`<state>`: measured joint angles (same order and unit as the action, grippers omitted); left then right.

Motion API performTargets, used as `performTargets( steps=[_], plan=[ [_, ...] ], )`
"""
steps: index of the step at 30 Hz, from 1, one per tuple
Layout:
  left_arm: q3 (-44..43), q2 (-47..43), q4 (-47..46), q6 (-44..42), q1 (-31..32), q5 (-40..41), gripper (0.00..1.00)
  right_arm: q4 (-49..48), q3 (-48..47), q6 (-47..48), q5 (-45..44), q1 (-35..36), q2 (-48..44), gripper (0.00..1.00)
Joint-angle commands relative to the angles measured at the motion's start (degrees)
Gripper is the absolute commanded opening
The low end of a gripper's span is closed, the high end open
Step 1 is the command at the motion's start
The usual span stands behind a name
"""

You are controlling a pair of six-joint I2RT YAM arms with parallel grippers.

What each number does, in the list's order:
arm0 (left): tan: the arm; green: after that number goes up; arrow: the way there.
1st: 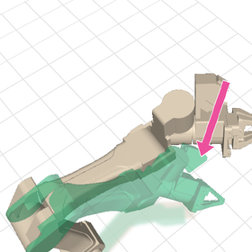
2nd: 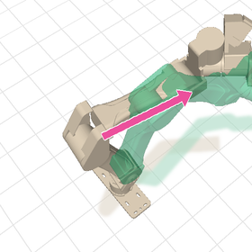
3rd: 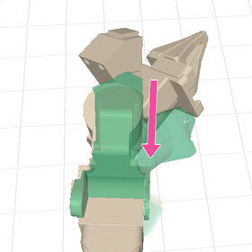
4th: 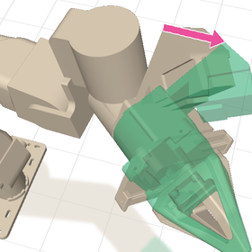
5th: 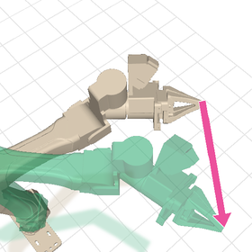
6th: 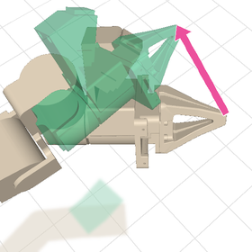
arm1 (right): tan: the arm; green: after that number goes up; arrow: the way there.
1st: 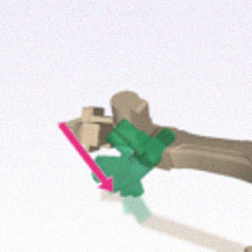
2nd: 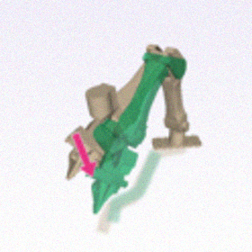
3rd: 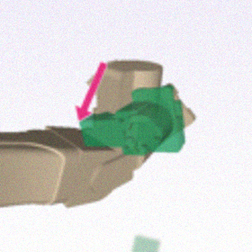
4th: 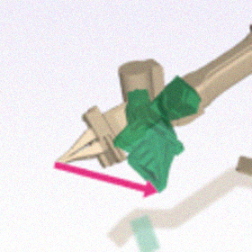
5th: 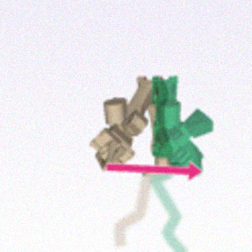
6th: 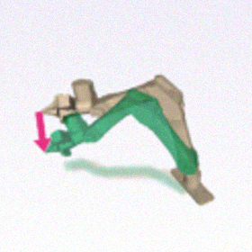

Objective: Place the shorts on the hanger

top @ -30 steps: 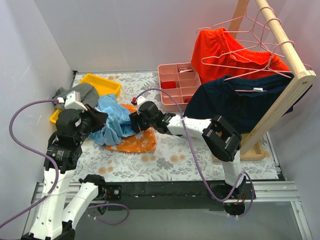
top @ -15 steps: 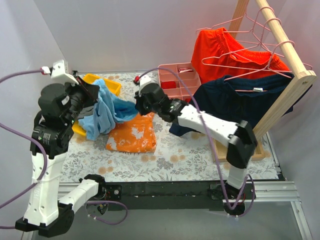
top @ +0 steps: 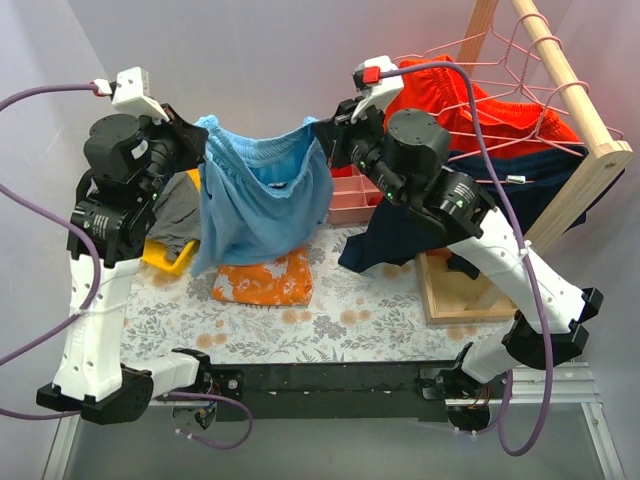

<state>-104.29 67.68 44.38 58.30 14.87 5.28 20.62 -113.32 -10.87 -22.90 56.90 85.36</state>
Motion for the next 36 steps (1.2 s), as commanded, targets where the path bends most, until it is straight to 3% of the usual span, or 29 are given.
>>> performTargets(
  steps=[1, 5, 10, 12, 14, 17, 19, 22, 23, 26, 30, 36],
  plan=[
    [4.34, -1.14, -1.05, -0.38, 0.16, 1.22, 0.0, 5.47, -1.03, 1.12, -5.05, 0.22, 3.14, 0.01],
    [20.82, -5.71, -5.61, 2.16, -0.19, 0.71, 0.0, 9.16, 0.72, 0.94, -10.67, 0.05, 5.33, 0.01],
    [39.58, -12.47, -10.18, 10.14, -3.0, -9.22, 0.02, 12.95, 6.42, -2.13, -10.51, -2.67, 8.76, 0.01],
    [47.2, -13.71, -12.47, 12.35, -5.2, -13.51, 0.13, 13.21, 8.54, -3.62, -8.23, -3.29, 9.56, 0.01],
    [51.1, -14.94, -14.57, 14.37, -6.78, -18.8, 0.15, 13.48, 11.08, -4.5, -7.34, -3.55, 10.96, 0.01],
    [54.19, -15.47, -15.46, 15.35, -9.07, -22.23, 0.39, 12.87, 14.69, -5.56, -5.85, -3.9, 12.37, 0.01],
    [53.41, -15.56, -15.47, 15.0, -9.6, -23.03, 0.49, 12.78, 15.84, -6.09, -4.88, -4.26, 13.42, 0.01],
    [49.99, -15.47, -15.03, 13.95, -9.6, -23.64, 0.67, 12.86, 17.16, -6.53, -3.48, -4.52, 14.13, 0.27],
    [48.84, -15.04, -14.85, 13.59, -9.69, -24.26, 0.68, 12.78, 17.51, -6.44, -2.95, -4.52, 14.13, 0.46],
    [43.24, -11.44, -15.64, 12.01, -9.69, -26.45, 0.74, 10.32, 21.11, -6.0, 0.03, -4.26, 12.2, 0.65],
    [33.21, -2.92, -19.15, 10.26, -8.03, -33.48, 0.82, 5.58, 29.1, -5.21, 0.31, -2.07, 6.59, 0.73],
    [13.64, 11.14, -23.1, 3.14, -0.29, -32.78, 0.82, -8.22, 47.29, -2.49, 3.46, 1.01, -3.69, 0.77]
  ],
)
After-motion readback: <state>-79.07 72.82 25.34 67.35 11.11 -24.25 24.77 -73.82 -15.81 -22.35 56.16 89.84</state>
